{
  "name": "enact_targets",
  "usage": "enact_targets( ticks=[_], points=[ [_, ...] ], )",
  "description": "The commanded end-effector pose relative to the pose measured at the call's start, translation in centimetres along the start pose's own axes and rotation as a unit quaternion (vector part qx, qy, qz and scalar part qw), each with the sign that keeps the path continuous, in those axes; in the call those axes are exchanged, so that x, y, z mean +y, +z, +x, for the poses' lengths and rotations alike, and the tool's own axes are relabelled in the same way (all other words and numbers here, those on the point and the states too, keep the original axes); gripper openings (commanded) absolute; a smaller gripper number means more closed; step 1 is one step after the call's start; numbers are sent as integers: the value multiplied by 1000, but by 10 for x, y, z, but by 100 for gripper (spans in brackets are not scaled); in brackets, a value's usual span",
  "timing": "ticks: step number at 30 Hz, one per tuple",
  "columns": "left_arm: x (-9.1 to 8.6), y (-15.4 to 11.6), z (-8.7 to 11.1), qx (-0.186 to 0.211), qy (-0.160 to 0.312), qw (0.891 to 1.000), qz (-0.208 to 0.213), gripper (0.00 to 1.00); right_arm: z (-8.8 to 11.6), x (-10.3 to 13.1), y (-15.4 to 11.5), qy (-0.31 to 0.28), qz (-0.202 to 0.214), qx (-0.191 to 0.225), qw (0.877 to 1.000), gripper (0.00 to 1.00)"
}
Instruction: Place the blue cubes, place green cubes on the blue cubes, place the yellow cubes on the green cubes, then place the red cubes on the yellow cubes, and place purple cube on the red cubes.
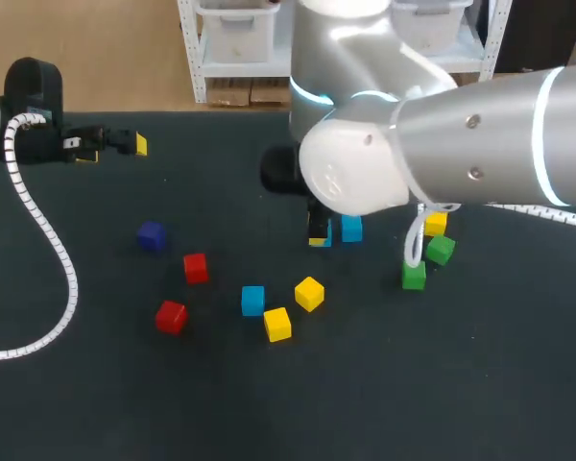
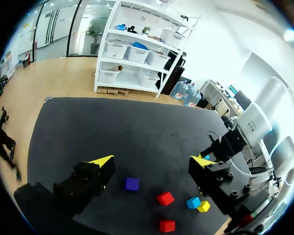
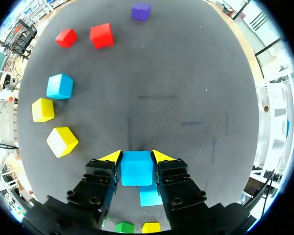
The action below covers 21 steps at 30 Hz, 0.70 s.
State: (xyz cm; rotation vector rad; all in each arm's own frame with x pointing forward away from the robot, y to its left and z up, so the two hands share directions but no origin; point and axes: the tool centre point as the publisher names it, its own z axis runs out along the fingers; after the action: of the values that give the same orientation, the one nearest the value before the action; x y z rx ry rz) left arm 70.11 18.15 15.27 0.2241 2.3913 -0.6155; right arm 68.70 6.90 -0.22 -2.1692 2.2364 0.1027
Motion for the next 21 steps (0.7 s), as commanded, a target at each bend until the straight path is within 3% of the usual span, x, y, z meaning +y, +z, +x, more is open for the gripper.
enact_targets(
  ticks=[1, 21],
  points=[
    [2, -1, 2, -4, 1, 1000, 6, 100, 1, -7, 3, -1, -7, 2, 1000, 0],
    [2, -1, 2, -4, 1, 1000, 6, 100, 7, -17, 13, -4, -4, 21, 1000, 0]
  ],
)
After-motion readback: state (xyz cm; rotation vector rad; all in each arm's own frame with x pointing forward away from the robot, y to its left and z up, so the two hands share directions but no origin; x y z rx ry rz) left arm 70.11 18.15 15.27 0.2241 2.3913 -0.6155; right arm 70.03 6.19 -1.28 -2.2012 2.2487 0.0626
